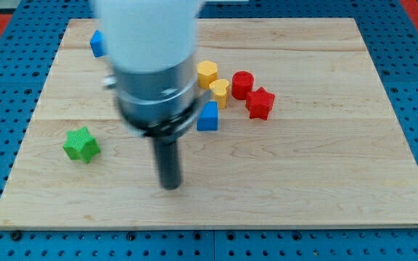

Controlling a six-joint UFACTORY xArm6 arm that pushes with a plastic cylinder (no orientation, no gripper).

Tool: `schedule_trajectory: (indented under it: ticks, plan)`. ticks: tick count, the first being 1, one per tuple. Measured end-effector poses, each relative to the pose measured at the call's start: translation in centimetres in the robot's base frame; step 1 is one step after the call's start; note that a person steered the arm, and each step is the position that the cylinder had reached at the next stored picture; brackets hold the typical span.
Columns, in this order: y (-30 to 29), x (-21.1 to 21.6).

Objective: Slide the green star to the left of the blue cube

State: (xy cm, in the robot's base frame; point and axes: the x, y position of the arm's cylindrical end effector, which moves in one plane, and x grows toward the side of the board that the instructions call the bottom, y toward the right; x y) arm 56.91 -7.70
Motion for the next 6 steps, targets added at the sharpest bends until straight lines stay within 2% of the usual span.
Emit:
schedule_trajectory:
  ticks: [1,2,3,4,5,6]
  plan:
    - [-8.0,-0.9]
    - [-15.7,-5.2]
    - [-8.9,-6.1]
    - [-5.2,-8.8]
    - [-4.5,-10.0]
    - [-10.2,-8.5]
